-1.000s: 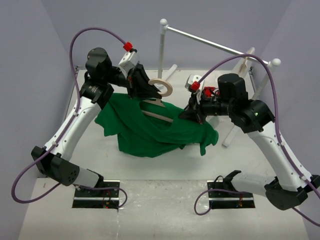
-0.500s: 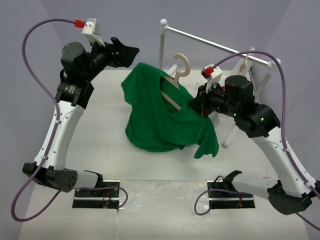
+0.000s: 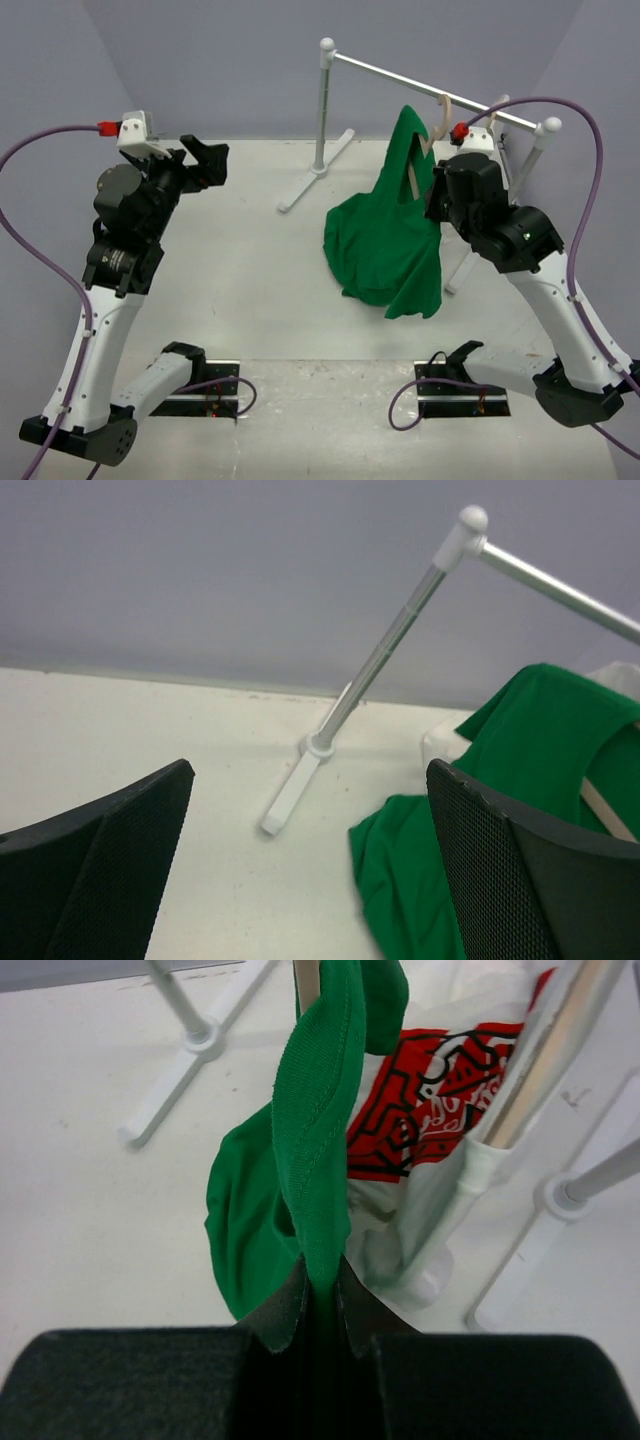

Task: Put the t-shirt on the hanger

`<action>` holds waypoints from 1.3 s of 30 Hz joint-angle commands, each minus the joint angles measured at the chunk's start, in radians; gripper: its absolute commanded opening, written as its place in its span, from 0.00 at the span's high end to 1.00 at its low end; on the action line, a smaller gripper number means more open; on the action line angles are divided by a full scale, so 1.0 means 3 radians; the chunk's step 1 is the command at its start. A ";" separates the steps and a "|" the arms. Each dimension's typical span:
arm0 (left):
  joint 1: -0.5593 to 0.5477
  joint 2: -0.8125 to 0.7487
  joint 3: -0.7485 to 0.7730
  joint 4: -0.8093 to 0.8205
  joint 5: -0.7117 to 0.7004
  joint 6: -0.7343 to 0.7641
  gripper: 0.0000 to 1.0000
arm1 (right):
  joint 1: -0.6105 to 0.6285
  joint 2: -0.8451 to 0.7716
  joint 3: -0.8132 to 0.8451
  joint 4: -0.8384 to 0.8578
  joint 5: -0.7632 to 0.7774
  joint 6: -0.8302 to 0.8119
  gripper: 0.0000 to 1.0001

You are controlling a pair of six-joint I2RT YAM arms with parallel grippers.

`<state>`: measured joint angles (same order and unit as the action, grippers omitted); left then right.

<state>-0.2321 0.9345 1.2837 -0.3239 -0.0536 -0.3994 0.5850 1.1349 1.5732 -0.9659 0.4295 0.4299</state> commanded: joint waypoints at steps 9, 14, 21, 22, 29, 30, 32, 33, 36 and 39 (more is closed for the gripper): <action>-0.0003 -0.0555 -0.1055 -0.0163 0.0247 0.0132 0.00 | -0.0216 0.0569 0.0394 0.0743 0.0580 0.0254 1.00; -0.0009 -0.0993 -0.1502 -0.0238 0.0224 0.0146 0.00 | -0.0389 0.1029 0.0776 0.0743 0.0311 0.0263 1.00; -0.0009 -0.1318 -0.2051 -0.0124 0.0326 0.0276 0.00 | -0.0472 0.1438 0.0949 0.0709 0.0476 0.0371 1.00; -0.0009 -0.1340 -0.2121 -0.0089 0.0353 0.0285 0.00 | -0.0472 0.1424 0.0817 0.0793 0.0453 0.0398 1.00; -0.0019 -0.1322 -0.2195 -0.0050 0.0559 0.0324 0.00 | -0.0305 0.1429 0.0315 0.1064 0.0486 0.0565 1.00; -0.0019 -0.1320 -0.2200 -0.0045 0.0572 0.0324 0.00 | -0.0270 0.1435 0.0289 0.1079 0.0505 0.0578 1.00; -0.0019 -0.1318 -0.2203 -0.0040 0.0571 0.0323 0.00 | -0.0219 0.1444 0.0263 0.1134 0.0529 0.0616 1.00; -0.0019 -0.1314 -0.2203 -0.0040 0.0557 0.0321 0.00 | -0.0203 0.1446 0.0253 0.1159 0.0500 0.0634 0.99; -0.0019 -0.1292 -0.2195 -0.0053 0.0347 0.0278 0.00 | -0.0147 0.1427 0.0242 0.1298 0.0317 0.0661 0.84; -0.0014 -0.1176 -0.2127 -0.0196 -0.0113 0.0144 0.00 | -0.0120 0.1368 0.0313 0.1298 0.0140 0.0648 0.49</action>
<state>-0.2367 0.5469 0.6239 -0.3807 0.0587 -0.3282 0.5315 1.5692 1.6529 -0.6387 0.5344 0.5957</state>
